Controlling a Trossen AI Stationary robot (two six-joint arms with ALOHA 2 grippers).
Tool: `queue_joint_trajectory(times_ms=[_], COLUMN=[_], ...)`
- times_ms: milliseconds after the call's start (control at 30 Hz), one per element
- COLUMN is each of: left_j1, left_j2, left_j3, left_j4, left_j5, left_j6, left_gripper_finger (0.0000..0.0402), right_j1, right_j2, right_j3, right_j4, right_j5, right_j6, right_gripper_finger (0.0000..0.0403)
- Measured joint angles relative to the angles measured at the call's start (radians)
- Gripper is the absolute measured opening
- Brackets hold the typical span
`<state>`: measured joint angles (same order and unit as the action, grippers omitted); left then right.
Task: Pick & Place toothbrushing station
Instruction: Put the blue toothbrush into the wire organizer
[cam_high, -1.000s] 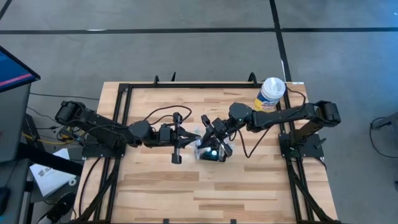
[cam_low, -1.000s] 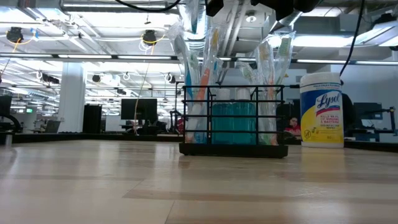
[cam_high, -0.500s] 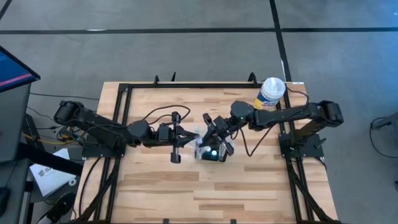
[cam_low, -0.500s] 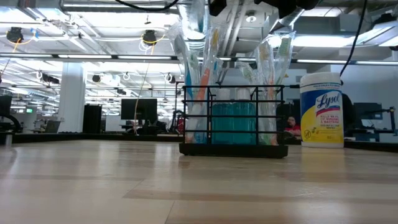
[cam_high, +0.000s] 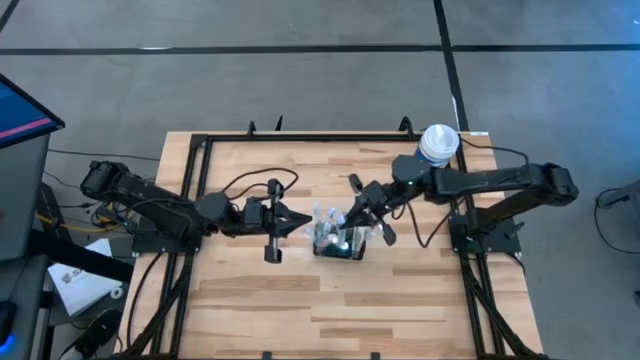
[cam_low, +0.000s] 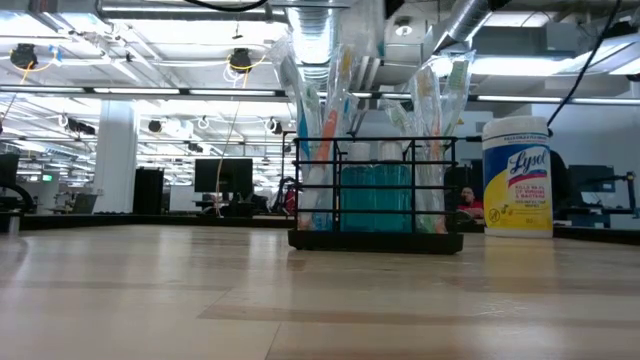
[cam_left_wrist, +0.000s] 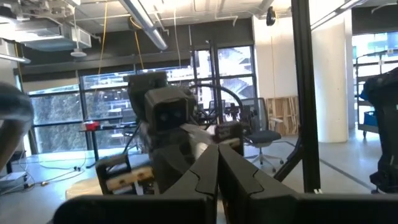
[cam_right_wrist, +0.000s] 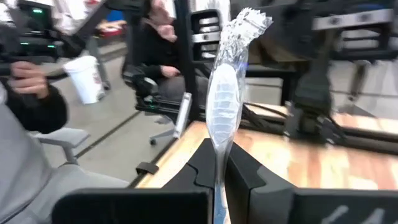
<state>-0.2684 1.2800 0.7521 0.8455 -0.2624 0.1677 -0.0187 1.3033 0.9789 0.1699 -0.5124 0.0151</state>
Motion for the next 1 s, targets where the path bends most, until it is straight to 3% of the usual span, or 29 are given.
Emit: queue_joint_trajectory(times_ms=[400,567,1000], left_j1=[-0.041,-0.061,-0.079], left_j2=[0.000,0.001,0.001], left_j3=[0.000,0.000,0.000], left_j4=[0.001,0.001,0.000], left_j5=[0.000,0.001,0.002], left_j6=[0.000,0.000,-0.027], left_gripper_finger=[0.0000,0.0000,0.0000], right_j1=[-0.008,-0.028,-0.172], right_j2=[-0.130,-0.187,-0.271], right_j3=[0.001,0.001,0.001], right_j4=[-0.242,-0.267,-0.374], right_j5=[0.138,0.170,0.206], right_j6=[-0.015,-0.016,-0.018], right_gripper_finger=[0.0002,0.0002,0.0003])
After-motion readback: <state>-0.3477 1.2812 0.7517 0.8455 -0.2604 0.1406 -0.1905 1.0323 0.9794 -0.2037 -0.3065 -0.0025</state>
